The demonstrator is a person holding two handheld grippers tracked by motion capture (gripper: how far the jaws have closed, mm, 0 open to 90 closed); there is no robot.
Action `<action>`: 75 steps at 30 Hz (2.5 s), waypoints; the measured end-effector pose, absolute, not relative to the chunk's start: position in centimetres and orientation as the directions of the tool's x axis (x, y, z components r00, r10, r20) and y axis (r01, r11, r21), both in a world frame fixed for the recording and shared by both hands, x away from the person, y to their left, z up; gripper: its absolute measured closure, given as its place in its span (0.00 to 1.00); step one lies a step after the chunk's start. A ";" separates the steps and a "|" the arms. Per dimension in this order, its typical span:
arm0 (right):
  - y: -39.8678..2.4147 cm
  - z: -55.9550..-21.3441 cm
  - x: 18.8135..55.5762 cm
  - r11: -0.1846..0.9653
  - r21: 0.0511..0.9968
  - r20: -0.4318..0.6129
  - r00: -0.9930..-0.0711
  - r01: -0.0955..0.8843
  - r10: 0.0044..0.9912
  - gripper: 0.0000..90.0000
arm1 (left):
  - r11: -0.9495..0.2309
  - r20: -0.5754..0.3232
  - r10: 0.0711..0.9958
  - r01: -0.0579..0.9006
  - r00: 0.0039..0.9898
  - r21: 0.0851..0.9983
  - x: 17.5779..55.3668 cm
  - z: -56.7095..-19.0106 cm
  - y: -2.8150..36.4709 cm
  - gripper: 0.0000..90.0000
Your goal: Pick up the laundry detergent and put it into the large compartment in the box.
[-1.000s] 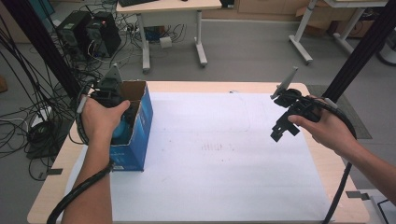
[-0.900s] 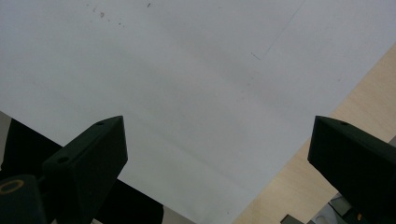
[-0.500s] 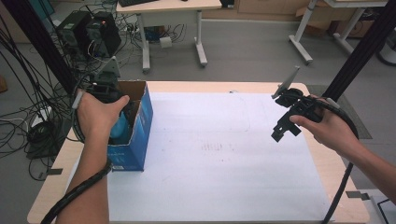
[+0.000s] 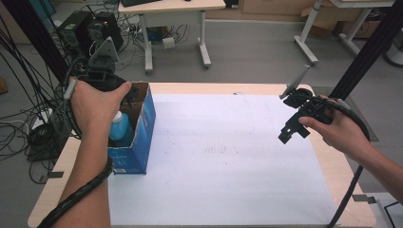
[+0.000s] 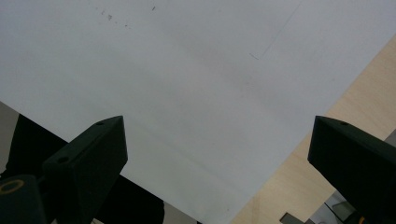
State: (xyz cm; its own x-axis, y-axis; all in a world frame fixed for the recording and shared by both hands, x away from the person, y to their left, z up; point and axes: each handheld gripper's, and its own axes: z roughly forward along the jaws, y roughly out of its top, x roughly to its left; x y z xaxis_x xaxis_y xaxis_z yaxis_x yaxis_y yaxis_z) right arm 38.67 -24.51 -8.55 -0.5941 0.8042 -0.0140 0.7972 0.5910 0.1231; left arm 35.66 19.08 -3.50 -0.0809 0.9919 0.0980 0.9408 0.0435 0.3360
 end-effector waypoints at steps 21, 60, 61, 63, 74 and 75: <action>-25.4 -8.0 38.1 0.588 0.134 -0.006 -0.593 0.798 0.805 0.05 | -0.043 0.080 0.997 0.922 0.013 0.384 35.7 -1.0 14.2 0.07; -25.5 -8.3 38.7 0.583 0.129 -0.011 -0.587 0.802 0.810 0.05 | -0.145 0.058 0.989 0.923 0.133 0.356 38.8 -2.7 9.1 0.06; -25.5 -8.3 38.7 0.582 0.130 -0.011 -0.586 0.802 0.810 0.05 | -0.145 0.058 0.989 0.922 0.133 0.358 38.8 -2.8 9.1 0.06; -25.5 -8.4 38.7 0.584 0.127 -0.012 -0.588 0.801 0.809 0.05 | -0.147 0.059 0.989 0.924 0.134 0.353 38.9 -2.8 9.1 0.06; -25.3 -8.3 38.7 0.590 0.129 -0.013 -0.593 0.797 0.805 0.05 | -0.147 0.061 0.989 0.926 0.134 0.348 38.9 -3.1 9.3 0.06; -25.3 -8.3 38.6 0.590 0.132 -0.013 -0.593 0.797 0.805 0.05 | -0.147 0.060 0.989 0.926 0.134 0.348 38.9 -3.2 9.3 0.06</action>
